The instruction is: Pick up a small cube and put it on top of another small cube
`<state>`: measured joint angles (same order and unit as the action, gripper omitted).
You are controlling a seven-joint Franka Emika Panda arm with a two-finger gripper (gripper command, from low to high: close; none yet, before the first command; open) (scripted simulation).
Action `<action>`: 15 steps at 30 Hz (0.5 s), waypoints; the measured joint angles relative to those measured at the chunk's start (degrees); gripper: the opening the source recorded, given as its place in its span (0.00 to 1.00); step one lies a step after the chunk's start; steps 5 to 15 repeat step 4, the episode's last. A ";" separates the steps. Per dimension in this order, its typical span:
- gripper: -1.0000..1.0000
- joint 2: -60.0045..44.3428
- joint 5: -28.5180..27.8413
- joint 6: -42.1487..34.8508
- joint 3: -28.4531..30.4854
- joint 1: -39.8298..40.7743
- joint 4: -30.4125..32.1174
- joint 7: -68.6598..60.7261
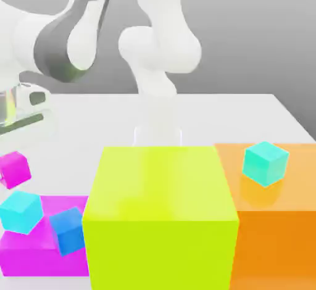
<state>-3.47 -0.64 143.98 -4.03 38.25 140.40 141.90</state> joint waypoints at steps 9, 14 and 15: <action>1.00 -1.15 -0.06 1.43 0.03 0.03 0.28 0.02; 1.00 -1.15 -0.06 1.43 0.03 0.03 0.28 0.02; 1.00 -1.15 -0.06 1.43 0.03 0.03 0.28 0.02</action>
